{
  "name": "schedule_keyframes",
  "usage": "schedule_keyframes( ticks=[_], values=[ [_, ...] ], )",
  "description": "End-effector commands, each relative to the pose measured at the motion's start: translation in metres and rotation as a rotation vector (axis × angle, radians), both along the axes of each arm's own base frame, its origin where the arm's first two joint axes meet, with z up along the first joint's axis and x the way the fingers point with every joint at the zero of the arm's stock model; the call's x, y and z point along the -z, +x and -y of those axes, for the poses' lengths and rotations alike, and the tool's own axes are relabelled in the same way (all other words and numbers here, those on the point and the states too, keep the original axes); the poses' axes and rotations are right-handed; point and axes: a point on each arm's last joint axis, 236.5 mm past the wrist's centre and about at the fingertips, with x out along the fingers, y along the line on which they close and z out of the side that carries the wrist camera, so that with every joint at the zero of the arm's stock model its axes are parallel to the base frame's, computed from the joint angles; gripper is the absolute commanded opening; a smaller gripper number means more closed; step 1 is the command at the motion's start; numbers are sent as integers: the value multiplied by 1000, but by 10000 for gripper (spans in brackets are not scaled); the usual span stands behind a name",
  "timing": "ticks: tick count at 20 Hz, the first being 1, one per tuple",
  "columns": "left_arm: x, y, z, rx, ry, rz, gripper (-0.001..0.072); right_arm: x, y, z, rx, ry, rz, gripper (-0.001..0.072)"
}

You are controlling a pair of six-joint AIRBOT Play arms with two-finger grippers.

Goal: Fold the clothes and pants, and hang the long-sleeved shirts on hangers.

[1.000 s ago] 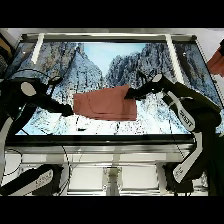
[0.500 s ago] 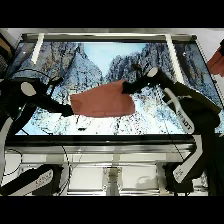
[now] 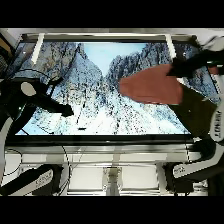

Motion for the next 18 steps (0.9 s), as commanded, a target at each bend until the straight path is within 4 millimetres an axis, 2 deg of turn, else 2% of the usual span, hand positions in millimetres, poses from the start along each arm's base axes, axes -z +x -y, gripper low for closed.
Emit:
schedule_keyframes(
  ticks=[1, 3, 9, 12, 15, 16, 18],
  values=[
    [0, 0, 0, 0, 1, 2, 644, -26, -70, 98, 240, -99, -110, 5],
    [0, 1, 0, -1, 1, 5, 644, -29, -101, 133, 333, -121, -165, 5],
    [0, 1, 0, 0, 1, 4, 644, -21, -158, 216, 550, -300, -288, 5],
    [0, 1, 0, 0, 1, 4, 644, -9, -173, 235, 598, -297, -333, 5],
    [0, 1, 0, -1, 1, 4, 644, 13, -179, 247, 623, -287, -360, 6],
    [0, 1, 0, 0, 1, 4, 645, 20, -180, 249, 624, -286, -366, 38],
    [0, 1, 0, -1, 1, 5, 645, 34, -183, 251, 626, -284, -386, 262]
  ],
)
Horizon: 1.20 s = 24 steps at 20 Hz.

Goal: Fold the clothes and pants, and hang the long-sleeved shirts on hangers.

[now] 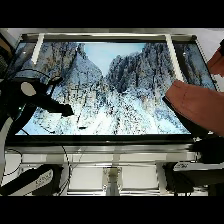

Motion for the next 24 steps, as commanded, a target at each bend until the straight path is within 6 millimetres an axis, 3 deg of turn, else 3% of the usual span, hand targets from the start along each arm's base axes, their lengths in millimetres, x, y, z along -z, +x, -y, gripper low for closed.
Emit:
schedule_keyframes(
  ticks=[1, 2, 5, 7, 9, 11, 12, 13, 14, 15, 17, 20, 22, 24],
  values=[
    [0, 0, 0, 0, 0, 1, 645, 21, -7, 10, 18, -3, -27, 358],
    [0, 0, 0, 0, 1, 1, 645, 22, -7, 10, 18, -3, -26, 404],
    [1, 0, -3, 2, 16, 1, 645, 17, -1, 5, -4, 7, -2, 404],
    [3, 0, -8, 6, 38, 1, 645, 7, 21, -13, -73, 27, 80, 404],
    [4, -1, -13, 9, 60, 1, 645, -11, 61, -46, -176, 35, 216, 403],
    [7, -1, -21, 15, 96, 1, 645, -37, 108, -102, -343, 41, 364, 398],
    [7, -1, -25, 17, 112, 1, 645, -48, 125, -136, -443, 44, 413, 353],
    [8, -1, -27, 19, 121, 0, 646, -56, 137, -174, -558, 47, 442, 210],
    [8, -1, -27, 18, 120, 0, 645, -61, 145, -218, -691, 52, 454, 7],
    [8, -2, -26, 20, 119, -4, 645, -61, 147, -263, -812, 68, 451, 6],
    [8, -2, -26, 20, 119, -3, 645, -52, 143, -338, -1017, 60, 419, 6],
    [8, -2, -26, 20, 119, -3, 645, -24, 117, -417, -1263, 14, 331, 6],
    [8, -2, -26, 20, 119, -3, 645, -1, 97, -447, -1398, -9, 267, 6],
    [8, -2, -26, 20, 119, -3, 645, 20, 79, -459, -1449, 5, 203, 6]
  ],
)
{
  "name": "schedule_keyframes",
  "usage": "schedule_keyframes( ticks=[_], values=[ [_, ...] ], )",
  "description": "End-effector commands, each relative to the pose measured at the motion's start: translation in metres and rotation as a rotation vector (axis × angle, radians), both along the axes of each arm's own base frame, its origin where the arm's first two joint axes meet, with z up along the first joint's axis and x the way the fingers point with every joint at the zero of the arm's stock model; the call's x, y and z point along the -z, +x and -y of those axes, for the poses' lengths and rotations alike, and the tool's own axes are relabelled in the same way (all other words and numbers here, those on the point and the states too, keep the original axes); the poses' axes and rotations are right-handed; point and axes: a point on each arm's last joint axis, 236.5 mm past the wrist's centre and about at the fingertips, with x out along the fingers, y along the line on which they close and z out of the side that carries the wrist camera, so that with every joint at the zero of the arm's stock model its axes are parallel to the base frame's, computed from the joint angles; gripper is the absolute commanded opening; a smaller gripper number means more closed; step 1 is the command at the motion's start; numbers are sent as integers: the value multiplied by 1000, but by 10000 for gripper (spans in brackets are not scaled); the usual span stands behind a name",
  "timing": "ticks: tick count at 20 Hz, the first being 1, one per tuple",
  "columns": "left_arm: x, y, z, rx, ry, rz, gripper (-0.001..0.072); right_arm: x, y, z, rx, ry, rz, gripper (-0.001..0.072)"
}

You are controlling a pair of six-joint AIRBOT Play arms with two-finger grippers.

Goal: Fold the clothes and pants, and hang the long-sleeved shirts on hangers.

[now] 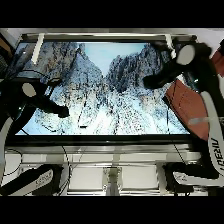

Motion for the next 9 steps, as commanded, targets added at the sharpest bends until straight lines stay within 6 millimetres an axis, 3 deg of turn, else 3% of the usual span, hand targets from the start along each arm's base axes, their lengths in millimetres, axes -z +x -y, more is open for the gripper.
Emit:
schedule_keyframes(
  ticks=[1, 5, 9],
  values=[
    [0, 0, -1, 0, 3, 0, 645, 34, -33, -33, -144, -89, -55, 6],
    [0, 0, -1, 0, 3, 0, 645, 64, -54, -27, -140, -115, -150, 6],
    [0, 0, -1, 0, 3, 0, 645, 76, -62, -24, -126, -122, -189, 6]
  ],
)
